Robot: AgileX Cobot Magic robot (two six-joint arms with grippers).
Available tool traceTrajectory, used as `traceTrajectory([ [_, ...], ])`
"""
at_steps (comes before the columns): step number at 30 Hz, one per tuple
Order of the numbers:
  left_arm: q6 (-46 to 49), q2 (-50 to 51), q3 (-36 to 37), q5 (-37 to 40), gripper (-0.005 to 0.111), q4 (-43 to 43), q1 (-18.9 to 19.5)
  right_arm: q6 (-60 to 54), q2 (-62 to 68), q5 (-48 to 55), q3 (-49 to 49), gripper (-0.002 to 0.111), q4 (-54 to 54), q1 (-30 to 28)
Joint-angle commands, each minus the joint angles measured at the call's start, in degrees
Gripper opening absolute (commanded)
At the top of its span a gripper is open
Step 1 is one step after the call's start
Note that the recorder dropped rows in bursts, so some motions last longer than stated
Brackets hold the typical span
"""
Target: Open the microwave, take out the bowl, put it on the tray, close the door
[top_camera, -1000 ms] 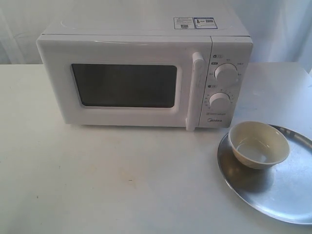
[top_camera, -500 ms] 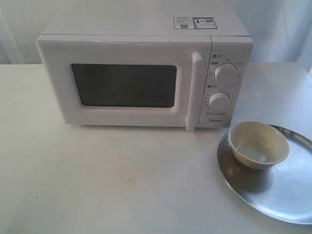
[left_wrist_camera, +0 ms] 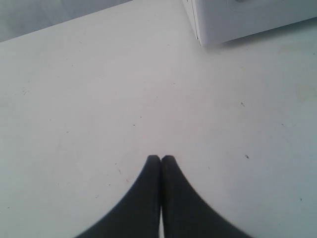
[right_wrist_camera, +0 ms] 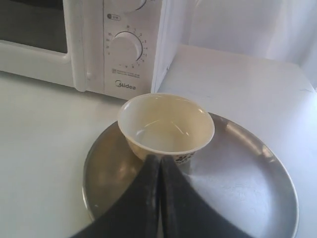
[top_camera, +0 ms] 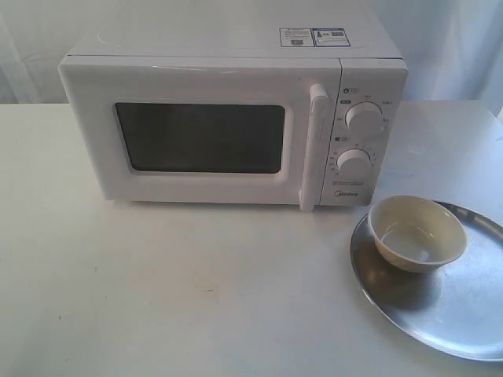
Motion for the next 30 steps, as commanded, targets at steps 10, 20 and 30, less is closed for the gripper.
traceTrajectory([
  [10, -0.05, -0.23, 0.15, 0.05, 0.000, -0.31, 0.04, 0.99, -0.38, 0.18, 0.29, 0.000, -0.43, -7.07],
  [20, -0.05, -0.23, 0.15, 0.05, 0.000, -0.31, 0.04, 0.99, -0.38, 0.34, 0.29, 0.000, -0.19, -8.81],
  [30, -0.05, -0.23, 0.15, 0.05, 0.000, -0.31, 0.04, 0.99, -0.38, 0.34, 0.29, 0.000, -0.03, -8.81],
])
